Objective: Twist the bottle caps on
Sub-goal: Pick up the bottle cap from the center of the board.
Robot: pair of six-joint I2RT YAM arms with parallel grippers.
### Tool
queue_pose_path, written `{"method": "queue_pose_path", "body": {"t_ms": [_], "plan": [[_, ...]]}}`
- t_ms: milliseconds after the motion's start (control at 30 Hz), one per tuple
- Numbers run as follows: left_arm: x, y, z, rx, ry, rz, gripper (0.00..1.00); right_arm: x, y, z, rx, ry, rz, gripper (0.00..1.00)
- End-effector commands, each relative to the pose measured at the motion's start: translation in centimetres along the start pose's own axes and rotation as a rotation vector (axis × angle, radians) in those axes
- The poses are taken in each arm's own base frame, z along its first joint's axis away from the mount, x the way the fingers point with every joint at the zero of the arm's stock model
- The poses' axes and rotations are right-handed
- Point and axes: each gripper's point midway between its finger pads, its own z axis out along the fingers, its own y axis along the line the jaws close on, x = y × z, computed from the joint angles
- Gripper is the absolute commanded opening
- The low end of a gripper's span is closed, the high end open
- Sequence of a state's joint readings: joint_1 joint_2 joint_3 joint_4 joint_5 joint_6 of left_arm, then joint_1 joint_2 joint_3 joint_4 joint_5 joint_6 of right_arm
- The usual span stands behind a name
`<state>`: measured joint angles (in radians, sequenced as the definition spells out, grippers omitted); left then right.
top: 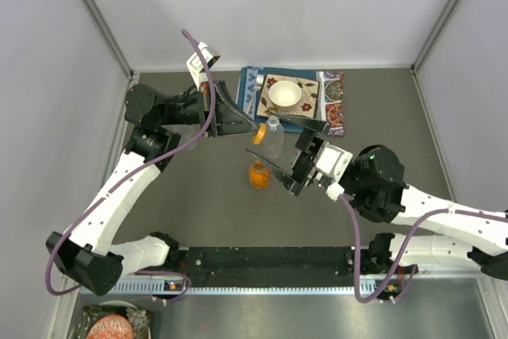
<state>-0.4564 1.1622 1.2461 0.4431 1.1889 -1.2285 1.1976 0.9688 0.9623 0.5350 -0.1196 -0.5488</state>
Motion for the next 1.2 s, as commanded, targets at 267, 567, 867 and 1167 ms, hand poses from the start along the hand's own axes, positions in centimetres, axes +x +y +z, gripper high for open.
{"method": "queue_pose_path", "body": {"t_ms": [267, 567, 867, 1167], "plan": [[-0.1, -2.0, -0.2, 0.039, -0.013, 0.054, 0.00, -1.5, -1.3, 0.8, 0.087, -0.063, -0.024, 0.68], [0.0, -2.4, -0.2, 0.048, -0.010, 0.052, 0.00, -1.2, -0.8, 0.8, 0.064, -0.049, -0.008, 0.54], [0.0, -2.7, -0.2, 0.049, -0.011, 0.057, 0.00, -1.0, -0.7, 0.6, 0.061, -0.039, 0.008, 0.47], [0.0, -0.7, -0.4, -0.012, -0.009, 0.071, 0.07, -2.3, -1.0, -0.3, 0.052, -0.034, 0.083, 0.39]]}}
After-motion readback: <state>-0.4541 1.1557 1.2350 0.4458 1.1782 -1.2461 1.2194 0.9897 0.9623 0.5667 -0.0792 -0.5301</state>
